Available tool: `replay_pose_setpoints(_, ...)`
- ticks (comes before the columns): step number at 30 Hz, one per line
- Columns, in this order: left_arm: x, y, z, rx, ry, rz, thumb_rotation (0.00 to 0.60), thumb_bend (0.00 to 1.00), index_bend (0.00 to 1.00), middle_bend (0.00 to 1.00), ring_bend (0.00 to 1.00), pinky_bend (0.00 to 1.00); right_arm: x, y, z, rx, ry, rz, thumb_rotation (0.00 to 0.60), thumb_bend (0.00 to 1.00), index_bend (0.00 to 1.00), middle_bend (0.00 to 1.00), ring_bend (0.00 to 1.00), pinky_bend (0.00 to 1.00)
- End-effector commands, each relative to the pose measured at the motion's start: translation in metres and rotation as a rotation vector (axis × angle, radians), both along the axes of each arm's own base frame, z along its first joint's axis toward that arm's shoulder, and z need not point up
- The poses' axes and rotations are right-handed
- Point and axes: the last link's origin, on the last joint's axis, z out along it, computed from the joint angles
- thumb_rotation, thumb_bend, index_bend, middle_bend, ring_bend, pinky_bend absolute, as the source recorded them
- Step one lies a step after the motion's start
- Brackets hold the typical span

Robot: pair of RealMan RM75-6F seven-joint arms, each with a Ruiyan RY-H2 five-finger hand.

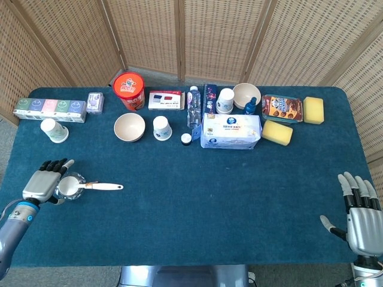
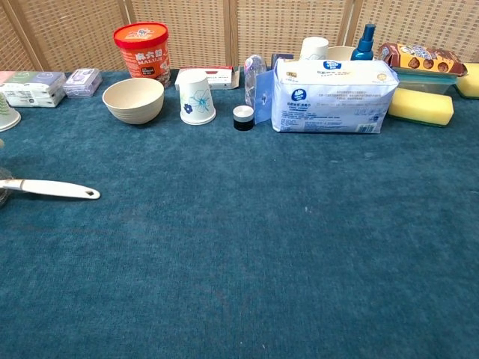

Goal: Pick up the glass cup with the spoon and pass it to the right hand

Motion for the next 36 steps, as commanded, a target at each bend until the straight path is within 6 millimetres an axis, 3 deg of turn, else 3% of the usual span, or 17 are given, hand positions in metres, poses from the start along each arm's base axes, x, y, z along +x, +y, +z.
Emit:
replay_pose_setpoints(1, 0.003, 0.002, -0.005, -0.010, -0.001, -0.003, 0.600, 0.00, 0.06, 0.00, 0.00, 0.03, -0.001, 0.000, -0.001, 0.002, 0.000, -0.002, 0.600, 0.00, 0.00, 0.00, 0.00, 0.00)
replay_pose_setpoints(5, 0.005, 0.003, -0.011, -0.025, 0.028, -0.019, 0.600, 0.01, 0.18, 0.06, 0.02, 0.18, -0.001, -0.001, -0.002, 0.008, 0.001, -0.004, 0.600, 0.00, 0.00, 0.00, 0.00, 0.00)
replay_pose_setpoints(7, 0.006, 0.003, -0.014, -0.024, 0.041, -0.027, 0.600, 0.01, 0.28, 0.19, 0.12, 0.33, -0.001, -0.001, -0.003, 0.011, -0.001, -0.002, 0.600, 0.00, 0.00, 0.00, 0.00, 0.00)
replay_pose_setpoints(10, 0.009, 0.004, -0.016, -0.002, 0.049, -0.049, 0.600, 0.01, 0.40, 0.33, 0.26, 0.45, 0.000, 0.000, -0.002, 0.012, -0.005, -0.001, 0.600, 0.00, 0.00, 0.00, 0.00, 0.00)
replay_pose_setpoints(15, 0.011, 0.003, -0.016, 0.014, 0.050, -0.059, 0.600, 0.01, 0.41, 0.35, 0.31, 0.49, -0.001, 0.000, -0.002, 0.011, -0.011, -0.001, 0.600, 0.00, 0.00, 0.00, 0.00, 0.00)
replay_pose_setpoints(25, 0.026, 0.001, -0.001, 0.038, -0.019, -0.080, 0.600, 0.01, 0.41, 0.35, 0.31, 0.49, 0.000, 0.001, -0.007, 0.046, 0.004, 0.011, 0.600, 0.00, 0.00, 0.00, 0.00, 0.00)
replay_pose_setpoints(36, 0.082, 0.012, 0.020, 0.007, -0.171, -0.142, 0.600, 0.01, 0.41, 0.35, 0.30, 0.49, 0.009, -0.006, -0.026, 0.150, 0.031, 0.054, 0.600, 0.00, 0.00, 0.00, 0.00, 0.00)
